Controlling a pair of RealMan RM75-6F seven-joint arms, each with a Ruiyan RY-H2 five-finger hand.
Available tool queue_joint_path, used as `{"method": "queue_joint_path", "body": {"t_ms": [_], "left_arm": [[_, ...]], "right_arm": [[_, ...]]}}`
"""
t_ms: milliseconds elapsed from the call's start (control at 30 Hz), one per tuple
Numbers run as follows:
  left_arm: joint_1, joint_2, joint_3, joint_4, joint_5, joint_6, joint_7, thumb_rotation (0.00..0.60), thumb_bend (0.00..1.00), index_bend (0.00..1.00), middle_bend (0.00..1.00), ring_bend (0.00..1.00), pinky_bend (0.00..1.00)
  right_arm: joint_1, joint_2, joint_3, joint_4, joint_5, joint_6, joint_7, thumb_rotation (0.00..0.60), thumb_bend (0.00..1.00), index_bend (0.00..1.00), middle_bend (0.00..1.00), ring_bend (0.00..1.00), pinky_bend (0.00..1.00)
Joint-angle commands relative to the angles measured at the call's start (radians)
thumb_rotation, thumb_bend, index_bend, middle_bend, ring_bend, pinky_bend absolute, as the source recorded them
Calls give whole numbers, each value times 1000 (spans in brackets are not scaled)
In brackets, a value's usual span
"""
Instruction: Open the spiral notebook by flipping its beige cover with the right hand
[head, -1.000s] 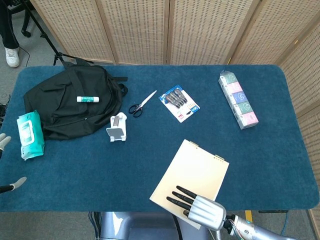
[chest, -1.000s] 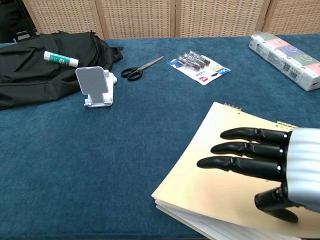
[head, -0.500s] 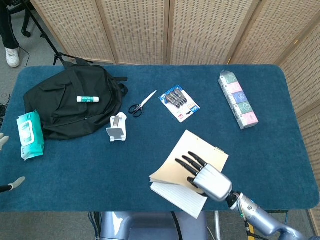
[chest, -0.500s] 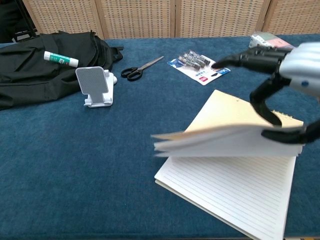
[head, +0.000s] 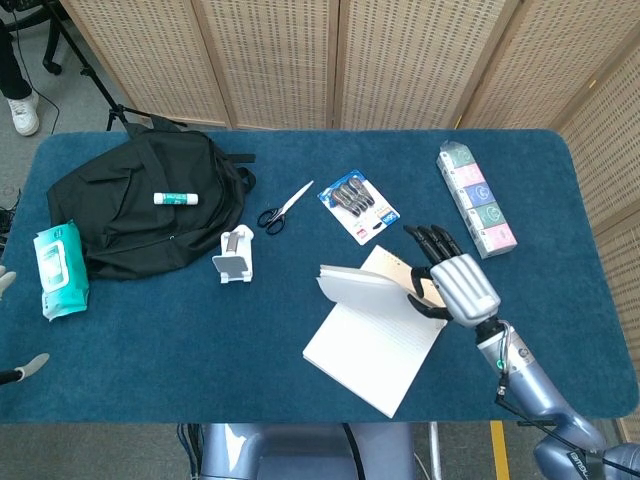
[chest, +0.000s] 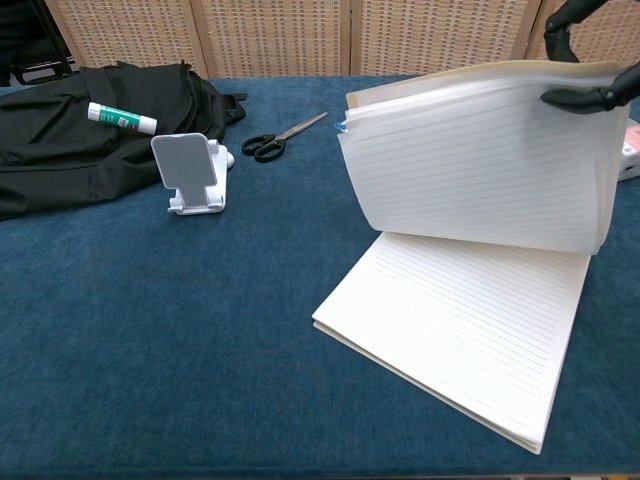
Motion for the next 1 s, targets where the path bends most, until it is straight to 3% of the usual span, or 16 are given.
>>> {"method": "queue_joint_path", "body": {"t_ms": [33, 400, 433, 600, 967, 1000], "left_arm": [[-1, 0, -1, 0, -3, -2, 0, 600, 0, 0, 0, 0, 0], [-17, 0, -15, -7, -49, -34, 18, 600, 0, 0, 0, 0, 0], [-26, -4, -24, -7, -72, -46, 31, 600, 0, 0, 0, 0, 0], [-42, -11, -40, -20, -119, -71, 66, 600, 0, 0, 0, 0, 0], [-84, -39, -67, -46, -227, -132, 179, 600, 0, 0, 0, 0, 0], [-88, -42, -69, -48, -237, -136, 190, 600, 0, 0, 0, 0, 0]], "right_arm": [[24, -12, 55, 35, 88, -33, 15, 600, 1000, 688, 45, 0, 0], [129, -62, 211, 216, 449, -182, 32, 600, 1000, 692, 50, 0, 0], [155, -88, 249, 309, 550, -227, 56, 600, 1000, 693, 52, 0, 0], [215, -162, 279, 529, 680, -323, 70, 600, 1000, 696, 55, 0, 0], [306, -340, 314, 1023, 767, -515, 146, 600, 1000, 700, 56, 0, 0], [312, -355, 312, 1065, 763, -536, 152, 600, 1000, 664, 47, 0, 0]]}}
